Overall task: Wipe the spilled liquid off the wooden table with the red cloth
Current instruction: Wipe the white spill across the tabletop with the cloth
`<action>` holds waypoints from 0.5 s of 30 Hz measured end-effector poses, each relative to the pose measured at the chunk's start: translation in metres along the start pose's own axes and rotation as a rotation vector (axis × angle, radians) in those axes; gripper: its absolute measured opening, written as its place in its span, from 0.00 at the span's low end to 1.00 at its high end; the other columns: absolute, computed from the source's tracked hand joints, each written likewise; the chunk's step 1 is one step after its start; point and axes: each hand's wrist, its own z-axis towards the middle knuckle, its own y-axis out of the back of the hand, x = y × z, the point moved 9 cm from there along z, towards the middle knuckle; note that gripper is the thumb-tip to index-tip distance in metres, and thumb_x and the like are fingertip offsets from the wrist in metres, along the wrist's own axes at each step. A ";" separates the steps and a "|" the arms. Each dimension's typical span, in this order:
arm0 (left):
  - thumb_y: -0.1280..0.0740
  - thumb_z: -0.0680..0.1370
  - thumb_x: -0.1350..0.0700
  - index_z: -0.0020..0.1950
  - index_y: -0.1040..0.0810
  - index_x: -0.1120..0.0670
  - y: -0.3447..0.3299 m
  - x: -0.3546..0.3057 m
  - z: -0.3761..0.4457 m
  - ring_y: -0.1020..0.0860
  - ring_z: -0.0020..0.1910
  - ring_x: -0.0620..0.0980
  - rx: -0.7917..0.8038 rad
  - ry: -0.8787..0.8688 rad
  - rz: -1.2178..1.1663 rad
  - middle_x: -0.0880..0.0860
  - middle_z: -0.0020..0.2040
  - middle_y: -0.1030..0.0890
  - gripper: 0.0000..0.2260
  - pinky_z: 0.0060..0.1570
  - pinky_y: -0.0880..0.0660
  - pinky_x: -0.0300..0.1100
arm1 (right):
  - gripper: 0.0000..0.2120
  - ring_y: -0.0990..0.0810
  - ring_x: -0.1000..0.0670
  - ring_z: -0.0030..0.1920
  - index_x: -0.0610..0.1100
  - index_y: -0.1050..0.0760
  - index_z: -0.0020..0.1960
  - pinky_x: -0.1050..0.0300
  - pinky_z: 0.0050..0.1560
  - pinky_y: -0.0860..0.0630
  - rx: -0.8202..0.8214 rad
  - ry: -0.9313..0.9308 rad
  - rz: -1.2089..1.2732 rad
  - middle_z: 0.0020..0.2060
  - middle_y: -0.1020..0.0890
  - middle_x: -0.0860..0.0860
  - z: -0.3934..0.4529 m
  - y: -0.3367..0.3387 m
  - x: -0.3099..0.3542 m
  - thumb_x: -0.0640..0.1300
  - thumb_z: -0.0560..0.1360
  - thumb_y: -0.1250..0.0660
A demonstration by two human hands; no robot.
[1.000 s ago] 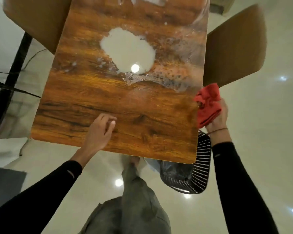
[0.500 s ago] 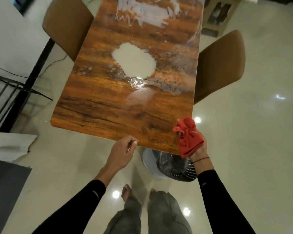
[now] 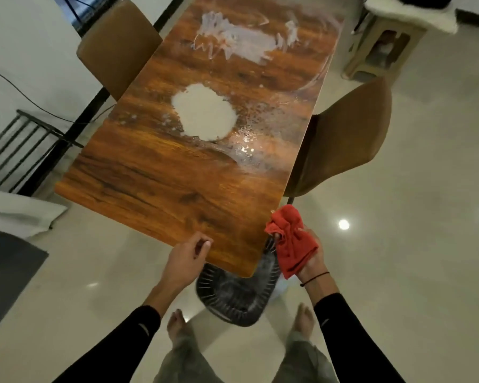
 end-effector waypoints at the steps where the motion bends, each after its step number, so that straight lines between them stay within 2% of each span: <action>1: 0.33 0.88 0.50 0.57 0.18 0.45 -0.010 -0.012 -0.002 0.16 0.47 0.42 -0.039 0.025 -0.018 0.43 0.48 0.14 0.04 0.50 0.16 0.52 | 0.17 0.21 0.39 0.51 0.43 0.23 0.67 0.44 0.62 0.25 0.052 -0.007 -0.023 0.51 0.17 0.42 -0.002 -0.002 0.015 0.40 0.82 0.44; 2: 0.32 0.88 0.52 0.57 0.17 0.47 -0.021 -0.024 -0.005 0.15 0.48 0.44 -0.073 0.056 -0.044 0.44 0.49 0.14 0.04 0.51 0.16 0.53 | 0.20 0.21 0.38 0.52 0.43 0.22 0.67 0.43 0.63 0.27 0.081 -0.018 -0.031 0.52 0.17 0.41 -0.001 0.001 0.029 0.41 0.76 0.36; 4: 0.32 0.88 0.53 0.57 0.16 0.50 -0.043 -0.049 -0.009 0.15 0.49 0.47 -0.117 0.118 -0.094 0.46 0.50 0.13 0.05 0.52 0.16 0.55 | 0.26 0.21 0.36 0.55 0.41 0.20 0.68 0.38 0.67 0.27 0.102 -0.074 -0.069 0.55 0.16 0.39 0.000 0.012 0.054 0.43 0.70 0.32; 6: 0.32 0.88 0.53 0.58 0.16 0.50 -0.065 -0.075 -0.012 0.15 0.50 0.47 -0.128 0.142 -0.133 0.46 0.50 0.13 0.05 0.53 0.16 0.55 | 0.23 0.15 0.32 0.56 0.38 0.14 0.66 0.32 0.67 0.21 0.133 -0.117 -0.037 0.58 0.14 0.36 0.003 0.020 0.076 0.42 0.77 0.40; 8: 0.32 0.88 0.52 0.59 0.16 0.50 -0.080 -0.099 -0.010 0.15 0.49 0.46 -0.130 0.140 -0.153 0.45 0.50 0.13 0.06 0.53 0.16 0.53 | 0.28 0.10 0.31 0.54 0.36 0.12 0.65 0.33 0.59 0.12 0.108 -0.173 -0.038 0.60 0.12 0.33 0.016 0.034 0.090 0.40 0.85 0.50; 9: 0.33 0.88 0.53 0.59 0.16 0.51 -0.084 -0.106 -0.009 0.15 0.49 0.46 -0.139 0.143 -0.166 0.45 0.50 0.13 0.06 0.52 0.16 0.53 | 0.31 0.09 0.32 0.54 0.35 0.11 0.65 0.35 0.55 0.10 0.109 -0.204 -0.049 0.60 0.12 0.33 0.020 0.035 0.095 0.40 0.87 0.54; 13: 0.33 0.88 0.53 0.59 0.17 0.51 -0.091 -0.116 -0.001 0.15 0.48 0.48 -0.155 0.169 -0.174 0.46 0.49 0.14 0.06 0.53 0.17 0.54 | 0.33 0.09 0.33 0.57 0.36 0.12 0.67 0.41 0.54 0.10 0.155 -0.248 -0.121 0.63 0.13 0.34 0.022 0.019 0.111 0.41 0.90 0.57; 15: 0.33 0.88 0.51 0.59 0.17 0.48 -0.092 -0.114 0.005 0.15 0.48 0.46 -0.135 0.194 -0.150 0.44 0.49 0.14 0.05 0.53 0.16 0.53 | 0.33 0.10 0.34 0.58 0.36 0.12 0.68 0.42 0.54 0.10 0.172 -0.272 -0.126 0.64 0.13 0.34 0.024 0.013 0.116 0.42 0.91 0.57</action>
